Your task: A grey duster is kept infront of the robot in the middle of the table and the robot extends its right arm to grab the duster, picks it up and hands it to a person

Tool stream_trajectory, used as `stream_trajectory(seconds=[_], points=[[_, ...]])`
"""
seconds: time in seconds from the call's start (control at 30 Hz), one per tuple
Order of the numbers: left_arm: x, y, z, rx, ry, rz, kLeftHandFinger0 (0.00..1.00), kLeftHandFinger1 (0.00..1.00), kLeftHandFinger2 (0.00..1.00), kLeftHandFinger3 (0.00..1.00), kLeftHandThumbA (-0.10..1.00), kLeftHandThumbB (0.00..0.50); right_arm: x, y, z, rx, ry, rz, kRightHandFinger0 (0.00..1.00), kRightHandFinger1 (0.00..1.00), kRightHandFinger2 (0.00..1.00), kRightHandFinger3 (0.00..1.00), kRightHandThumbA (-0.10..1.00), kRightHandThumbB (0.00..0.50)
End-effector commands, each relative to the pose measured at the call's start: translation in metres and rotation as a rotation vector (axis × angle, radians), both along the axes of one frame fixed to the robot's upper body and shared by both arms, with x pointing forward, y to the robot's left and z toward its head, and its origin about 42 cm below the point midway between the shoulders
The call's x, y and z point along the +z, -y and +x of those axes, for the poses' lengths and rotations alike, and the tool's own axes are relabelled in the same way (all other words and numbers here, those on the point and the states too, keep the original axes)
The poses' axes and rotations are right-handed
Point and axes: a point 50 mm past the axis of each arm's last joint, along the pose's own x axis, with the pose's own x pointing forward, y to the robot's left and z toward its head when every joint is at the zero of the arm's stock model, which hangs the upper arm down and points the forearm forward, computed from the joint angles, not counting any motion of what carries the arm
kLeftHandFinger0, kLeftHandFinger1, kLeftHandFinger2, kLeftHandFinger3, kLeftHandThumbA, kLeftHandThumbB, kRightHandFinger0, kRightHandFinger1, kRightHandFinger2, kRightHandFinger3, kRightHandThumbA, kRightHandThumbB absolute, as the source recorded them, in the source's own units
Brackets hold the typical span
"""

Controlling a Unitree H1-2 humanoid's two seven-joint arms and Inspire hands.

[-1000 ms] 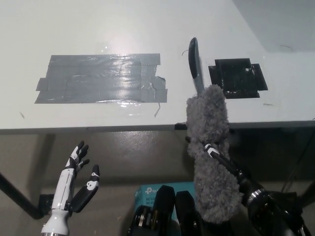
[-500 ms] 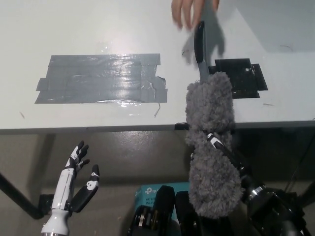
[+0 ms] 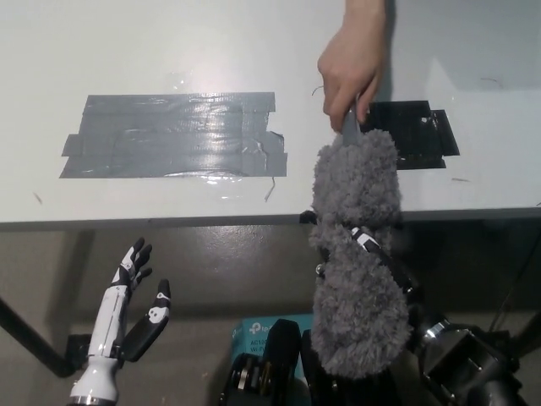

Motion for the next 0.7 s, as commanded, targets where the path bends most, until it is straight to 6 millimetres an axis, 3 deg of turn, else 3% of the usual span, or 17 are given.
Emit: stream_trajectory(seconds=[0.0, 0.03, 0.07, 0.1, 0.13, 0.17, 0.2, 0.23, 0.33, 0.47, 0.67], points=[[0.023, -0.004, 0.011, -0.017, 0.092, 0.032, 0.95, 1.0, 1.0, 1.0, 0.47, 0.131, 0.032, -0.012, 0.003, 0.091, 0.057, 0.114, 0.0, 0.31, 0.83, 1.0, -0.1, 0.158], [0.023, -0.004, 0.011, -0.016, 0.089, 0.03, 0.95, 1.0, 1.0, 1.0, 0.47, 0.137, 0.031, -0.011, 0.003, 0.101, 0.07, 0.107, 0.05, 0.44, 0.99, 1.0, -0.1, 0.207], [0.024, -0.004, 0.011, -0.016, 0.085, 0.027, 0.95, 1.0, 1.0, 1.0, 0.47, 0.138, 0.031, -0.011, 0.003, 0.11, 0.084, 0.1, 0.01, 0.4, 0.88, 1.0, -0.1, 0.2], [0.024, -0.004, 0.012, -0.017, 0.086, 0.028, 0.94, 1.0, 1.0, 1.0, 0.47, 0.138, 0.031, -0.01, 0.003, 0.126, 0.101, 0.103, 0.2, 0.64, 1.0, 1.0, 0.03, 0.171], [0.024, -0.004, 0.012, -0.019, 0.089, 0.027, 0.94, 1.0, 1.0, 1.0, 0.47, 0.137, 0.03, -0.009, 0.001, 0.165, 0.155, 0.108, 0.77, 1.0, 1.0, 1.0, 0.38, 0.283], [0.024, -0.004, 0.012, -0.019, 0.089, 0.027, 0.94, 1.0, 1.0, 1.0, 0.47, 0.137, 0.03, -0.009, 0.001, 0.165, 0.155, 0.108, 0.77, 1.0, 1.0, 1.0, 0.38, 0.283], [0.023, -0.004, 0.012, -0.02, 0.089, 0.026, 0.94, 1.0, 1.0, 1.0, 0.47, 0.135, 0.029, -0.008, 0.0, 0.179, 0.182, 0.112, 1.0, 1.0, 1.0, 1.0, 0.51, 0.342], [0.023, -0.004, 0.012, -0.02, 0.089, 0.026, 0.94, 1.0, 1.0, 1.0, 0.47, 0.135, 0.029, -0.008, -0.001, 0.185, 0.197, 0.114, 1.0, 1.0, 1.0, 1.0, 0.51, 0.342], [0.023, -0.004, 0.011, -0.019, 0.09, 0.033, 0.94, 1.0, 1.0, 1.0, 0.47, 0.133, 0.026, -0.006, -0.004, 0.204, 0.285, 0.101, 1.0, 1.0, 1.0, 1.0, 0.82, 0.44], [0.024, -0.003, 0.011, -0.018, 0.093, 0.028, 0.93, 1.0, 1.0, 1.0, 0.47, 0.133, 0.026, 0.002, -0.002, 0.176, 0.388, 0.048, 1.0, 1.0, 1.0, 1.0, 0.99, 0.486], [0.023, -0.003, 0.011, -0.024, 0.092, 0.024, 0.94, 1.0, 1.0, 1.0, 0.47, 0.138, 0.026, 0.012, 0.001, 0.119, 0.473, -0.044, 1.0, 1.0, 1.0, 1.0, 1.0, 0.5]])
